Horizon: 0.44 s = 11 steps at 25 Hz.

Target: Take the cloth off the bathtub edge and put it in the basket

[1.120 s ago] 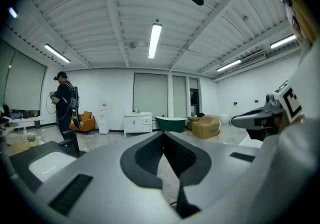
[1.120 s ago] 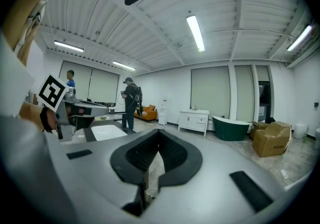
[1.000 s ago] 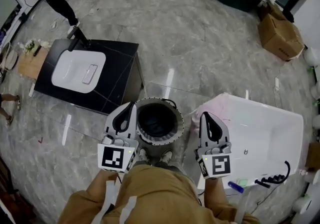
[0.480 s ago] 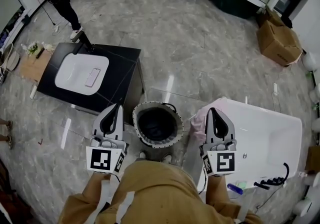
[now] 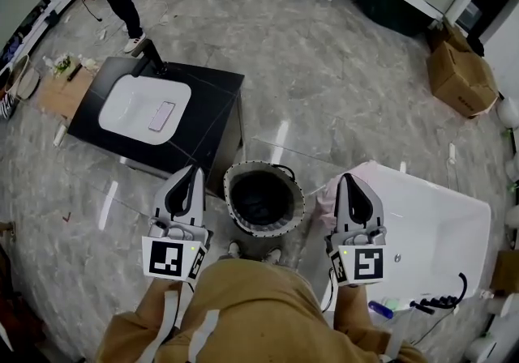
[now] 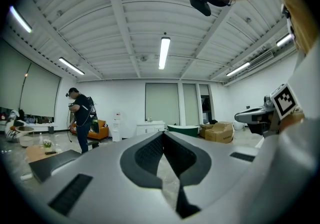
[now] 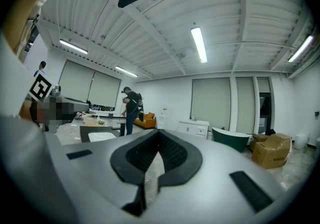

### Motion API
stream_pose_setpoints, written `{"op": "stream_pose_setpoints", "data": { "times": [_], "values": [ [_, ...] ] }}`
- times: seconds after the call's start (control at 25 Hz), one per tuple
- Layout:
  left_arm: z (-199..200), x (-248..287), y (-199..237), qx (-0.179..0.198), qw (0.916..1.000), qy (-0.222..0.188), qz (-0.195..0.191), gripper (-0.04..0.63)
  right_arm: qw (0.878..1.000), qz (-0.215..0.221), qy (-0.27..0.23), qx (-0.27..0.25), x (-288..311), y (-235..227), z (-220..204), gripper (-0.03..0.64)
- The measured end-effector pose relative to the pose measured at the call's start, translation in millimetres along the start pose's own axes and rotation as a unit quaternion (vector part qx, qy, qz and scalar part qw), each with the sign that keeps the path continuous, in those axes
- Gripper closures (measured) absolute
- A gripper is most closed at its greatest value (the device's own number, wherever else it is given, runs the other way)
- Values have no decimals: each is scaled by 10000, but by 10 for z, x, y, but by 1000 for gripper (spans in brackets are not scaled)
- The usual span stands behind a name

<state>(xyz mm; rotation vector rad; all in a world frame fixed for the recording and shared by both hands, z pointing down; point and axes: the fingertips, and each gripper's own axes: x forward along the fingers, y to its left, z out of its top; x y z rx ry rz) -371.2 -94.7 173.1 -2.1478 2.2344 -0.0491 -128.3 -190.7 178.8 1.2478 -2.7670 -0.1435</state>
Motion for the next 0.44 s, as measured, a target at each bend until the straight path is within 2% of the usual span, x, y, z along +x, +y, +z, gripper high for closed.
{"op": "stream_pose_setpoints", "data": {
  "times": [0.2, 0.44],
  "values": [
    [-34, -117, 132, -19, 9999, 18, 123, 589, 9998, 206, -73, -13, 88, 213, 58, 612],
    [-20, -202, 248, -33, 9999, 9, 163, 589, 9997, 244, -41, -47, 112, 326, 97, 612]
  ]
}}
